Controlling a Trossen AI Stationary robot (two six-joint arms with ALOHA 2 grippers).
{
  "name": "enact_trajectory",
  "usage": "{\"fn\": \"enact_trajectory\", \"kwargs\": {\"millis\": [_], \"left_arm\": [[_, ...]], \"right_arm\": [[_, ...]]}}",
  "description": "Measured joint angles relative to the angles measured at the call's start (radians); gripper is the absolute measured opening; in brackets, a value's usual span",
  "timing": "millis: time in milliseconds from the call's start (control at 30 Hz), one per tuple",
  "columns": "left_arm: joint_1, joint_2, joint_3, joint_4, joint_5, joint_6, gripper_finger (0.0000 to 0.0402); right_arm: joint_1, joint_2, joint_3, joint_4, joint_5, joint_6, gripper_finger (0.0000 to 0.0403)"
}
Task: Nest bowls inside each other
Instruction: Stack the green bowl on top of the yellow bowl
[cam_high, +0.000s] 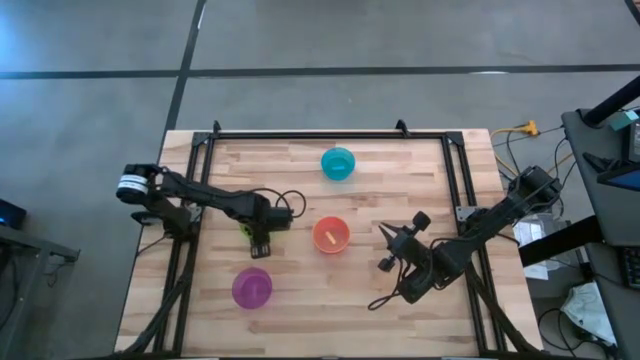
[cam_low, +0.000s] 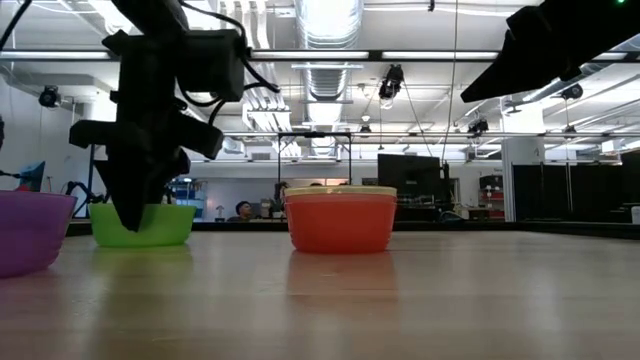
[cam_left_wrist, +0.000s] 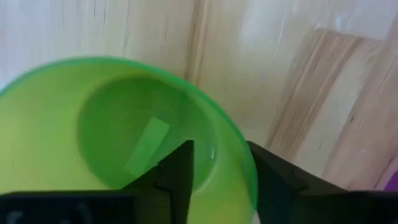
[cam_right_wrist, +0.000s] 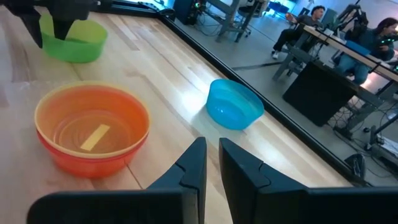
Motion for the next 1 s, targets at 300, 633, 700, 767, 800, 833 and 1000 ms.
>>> {"fn": "enact_trajectory", "kwargs": {"millis": [300,633,700,767,800,833,1000], "left_arm": [[0.000,-0.059,-0.001,-0.015,0.000,-0.006,0.0008],[0.000,-0.132,0.006,-0.023,0.000,-0.008,0.0001],[0.000,-0.145,0.018,-0.056,-0.013,-0.026,0.0001],[-0.003,-0.156,0.048,-0.108,-0.040,-0.039,0.0001],[-0.004,-0.158,0.068,-0.142,-0.050,-0.043,0.0001],[-0.005,-0.159,0.092,-0.176,-0.058,-0.049,0.0001],[-0.026,-0.159,0.234,-0.293,-0.145,-0.056,0.0000]], "right_arm": [[0.000,0.000,0.000,0.005,0.000,-0.001,0.0038],[0.000,0.001,0.000,0.009,0.000,-0.005,0.0038],[0.000,0.001,0.000,0.010,0.000,-0.005,0.0038],[0.000,0.001,0.000,0.010,0.000,-0.005,0.0038],[0.000,0.001,-0.001,0.010,0.000,-0.005,0.0038],[0.000,0.001,-0.002,0.010,0.000,-0.009,0.0038],[0.000,0.001,-0.003,0.009,-0.001,-0.019,0.0038]]}}
